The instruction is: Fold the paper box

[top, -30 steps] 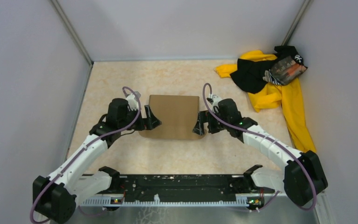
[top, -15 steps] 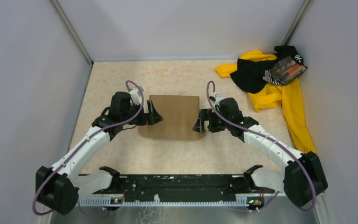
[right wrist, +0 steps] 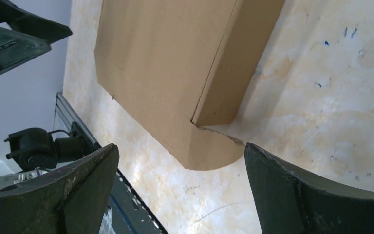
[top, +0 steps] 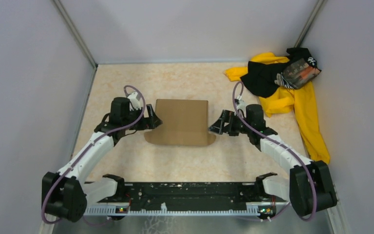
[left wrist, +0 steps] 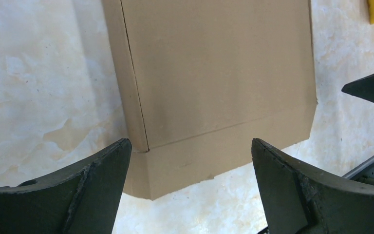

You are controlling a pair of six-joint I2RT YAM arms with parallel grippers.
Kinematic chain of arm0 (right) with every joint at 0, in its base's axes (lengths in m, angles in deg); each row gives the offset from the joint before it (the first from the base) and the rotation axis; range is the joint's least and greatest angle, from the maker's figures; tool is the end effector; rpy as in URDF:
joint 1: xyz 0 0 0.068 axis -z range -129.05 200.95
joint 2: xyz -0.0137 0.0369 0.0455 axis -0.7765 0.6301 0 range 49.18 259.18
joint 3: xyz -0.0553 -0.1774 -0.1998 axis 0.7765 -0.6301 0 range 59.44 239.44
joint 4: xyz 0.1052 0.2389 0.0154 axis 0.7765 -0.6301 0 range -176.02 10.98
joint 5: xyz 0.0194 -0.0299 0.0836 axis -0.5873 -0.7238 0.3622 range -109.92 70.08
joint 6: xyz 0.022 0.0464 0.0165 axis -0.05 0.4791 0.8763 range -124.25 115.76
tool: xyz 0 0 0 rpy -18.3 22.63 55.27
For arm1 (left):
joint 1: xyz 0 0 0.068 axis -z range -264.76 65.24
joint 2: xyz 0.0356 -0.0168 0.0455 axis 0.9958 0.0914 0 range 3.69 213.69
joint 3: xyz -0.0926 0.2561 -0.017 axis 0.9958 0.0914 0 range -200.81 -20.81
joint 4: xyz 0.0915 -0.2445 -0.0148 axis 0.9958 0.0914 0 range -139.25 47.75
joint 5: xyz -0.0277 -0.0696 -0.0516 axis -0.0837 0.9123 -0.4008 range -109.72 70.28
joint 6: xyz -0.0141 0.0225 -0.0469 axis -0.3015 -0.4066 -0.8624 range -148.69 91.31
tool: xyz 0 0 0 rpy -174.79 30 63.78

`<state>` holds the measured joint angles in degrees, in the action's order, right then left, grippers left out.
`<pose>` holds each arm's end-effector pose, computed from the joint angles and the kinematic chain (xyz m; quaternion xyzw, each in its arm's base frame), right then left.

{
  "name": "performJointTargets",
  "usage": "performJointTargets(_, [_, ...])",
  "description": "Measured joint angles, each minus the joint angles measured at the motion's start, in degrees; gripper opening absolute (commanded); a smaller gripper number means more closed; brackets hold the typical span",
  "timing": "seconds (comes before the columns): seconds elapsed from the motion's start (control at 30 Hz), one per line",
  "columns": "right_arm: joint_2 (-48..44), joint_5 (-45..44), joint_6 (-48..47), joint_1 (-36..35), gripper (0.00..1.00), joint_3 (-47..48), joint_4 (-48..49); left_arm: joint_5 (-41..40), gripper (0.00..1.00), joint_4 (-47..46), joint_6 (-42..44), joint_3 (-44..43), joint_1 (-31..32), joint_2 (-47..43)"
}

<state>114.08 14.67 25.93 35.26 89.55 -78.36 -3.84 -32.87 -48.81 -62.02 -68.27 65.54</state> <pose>0.2150 0.0813 0.2042 -0.0317 0.8544 0.4162 0.3096 0.2200 -0.0753 0.2509 0.0335 0.8879 -0.2561 0.3806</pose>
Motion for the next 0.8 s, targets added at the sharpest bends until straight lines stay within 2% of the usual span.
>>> performJointTargets(0.23, [10.1, 5.7, 1.6, 0.9, 0.99, -0.4, 11.3, 2.9, 0.99, -5.6, -2.6, 0.1, -0.9, 7.3])
performJointTargets(0.4, [16.3, 8.9, 3.5, 0.9, 0.99, -0.3, 17.7, 4.2, 0.99, -8.5, -4.0, 1.5, -0.9, 8.3])
performJointTargets(0.8, [19.5, 12.1, 6.1, 0.9, 0.99, -0.3, 26.3, 3.3, 0.99, -10.4, -5.0, 3.7, -0.9, 8.2])
